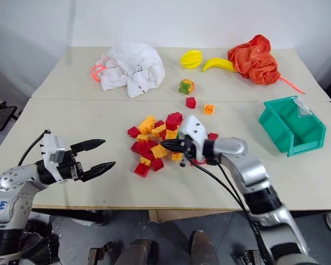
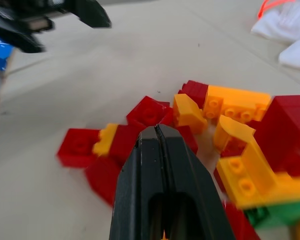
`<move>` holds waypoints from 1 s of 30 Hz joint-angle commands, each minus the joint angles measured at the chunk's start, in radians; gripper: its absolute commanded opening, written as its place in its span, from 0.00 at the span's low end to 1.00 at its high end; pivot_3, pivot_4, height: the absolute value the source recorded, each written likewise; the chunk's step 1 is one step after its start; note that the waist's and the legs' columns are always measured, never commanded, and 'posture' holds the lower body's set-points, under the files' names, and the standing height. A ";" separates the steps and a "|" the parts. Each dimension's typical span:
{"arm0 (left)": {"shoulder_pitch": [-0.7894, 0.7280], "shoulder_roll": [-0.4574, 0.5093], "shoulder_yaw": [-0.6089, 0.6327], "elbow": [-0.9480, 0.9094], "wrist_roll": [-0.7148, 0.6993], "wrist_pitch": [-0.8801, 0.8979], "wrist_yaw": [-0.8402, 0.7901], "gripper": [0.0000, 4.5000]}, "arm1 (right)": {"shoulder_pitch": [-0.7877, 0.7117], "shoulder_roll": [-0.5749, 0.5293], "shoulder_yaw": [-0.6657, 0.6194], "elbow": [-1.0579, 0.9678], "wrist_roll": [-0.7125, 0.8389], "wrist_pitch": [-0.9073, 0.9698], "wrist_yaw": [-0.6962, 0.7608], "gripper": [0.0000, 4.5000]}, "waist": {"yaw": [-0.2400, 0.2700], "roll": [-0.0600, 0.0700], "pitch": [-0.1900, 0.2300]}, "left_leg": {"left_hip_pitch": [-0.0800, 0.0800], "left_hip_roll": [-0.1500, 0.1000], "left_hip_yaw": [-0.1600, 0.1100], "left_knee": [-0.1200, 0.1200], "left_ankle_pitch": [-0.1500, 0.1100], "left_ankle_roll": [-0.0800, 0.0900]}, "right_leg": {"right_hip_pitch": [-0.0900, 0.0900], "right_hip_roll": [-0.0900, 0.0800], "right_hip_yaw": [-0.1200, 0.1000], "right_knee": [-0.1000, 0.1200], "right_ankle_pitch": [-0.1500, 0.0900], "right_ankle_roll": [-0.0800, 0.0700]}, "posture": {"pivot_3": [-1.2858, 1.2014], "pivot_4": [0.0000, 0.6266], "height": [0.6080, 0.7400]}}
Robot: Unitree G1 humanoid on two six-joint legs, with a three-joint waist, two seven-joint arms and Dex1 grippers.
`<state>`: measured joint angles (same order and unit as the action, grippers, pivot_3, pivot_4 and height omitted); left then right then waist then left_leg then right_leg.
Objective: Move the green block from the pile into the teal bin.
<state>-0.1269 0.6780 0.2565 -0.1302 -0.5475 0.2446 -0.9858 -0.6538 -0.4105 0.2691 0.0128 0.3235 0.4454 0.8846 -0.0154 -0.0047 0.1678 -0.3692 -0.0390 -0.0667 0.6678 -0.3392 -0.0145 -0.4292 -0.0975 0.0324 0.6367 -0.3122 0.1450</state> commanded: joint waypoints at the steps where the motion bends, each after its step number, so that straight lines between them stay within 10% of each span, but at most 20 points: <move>1: -0.011 -0.003 0.014 -0.031 -0.004 -0.010 0.018 1.00 | -0.068 0.049 0.011 0.111 -0.084 -0.025 -0.069 0.00 | -0.006 0.000 0.000 | 0.000 0.000 0.000 0.000 0.000 0.000 | 0.000 0.000 0.000 0.000 0.000 0.000 | 0.52 0.24 1.00; 16: -0.045 -0.032 -0.015 -0.007 0.019 -0.025 0.060 1.00 | -0.210 0.010 -0.166 0.618 -0.196 -0.303 -0.146 0.00 | -0.017 0.000 0.000 | -0.001 -0.001 -0.001 -0.001 0.000 0.000 | 0.000 0.000 -0.002 0.001 0.000 0.000 | 0.52 0.24 1.00; 30: -0.051 -0.043 -0.028 0.003 0.025 -0.019 0.057 1.00 | 0.149 -0.046 -0.068 0.048 -0.166 -0.203 0.069 0.00 | -0.019 0.000 0.000 | -0.001 0.000 -0.001 -0.001 0.000 0.000 | 0.000 0.000 -0.002 0.001 0.000 0.000 | 0.52 0.24 1.00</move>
<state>-0.1850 0.6349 0.2152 -0.1060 -0.5161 0.2378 -0.9293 -0.5180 -0.4326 0.2191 0.1256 0.1453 0.2283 0.9433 -0.0339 -0.0044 0.1680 -0.3704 -0.0395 -0.0677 0.6668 -0.3395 -0.0144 -0.4287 -0.0975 0.0309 0.6374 -0.3121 0.1451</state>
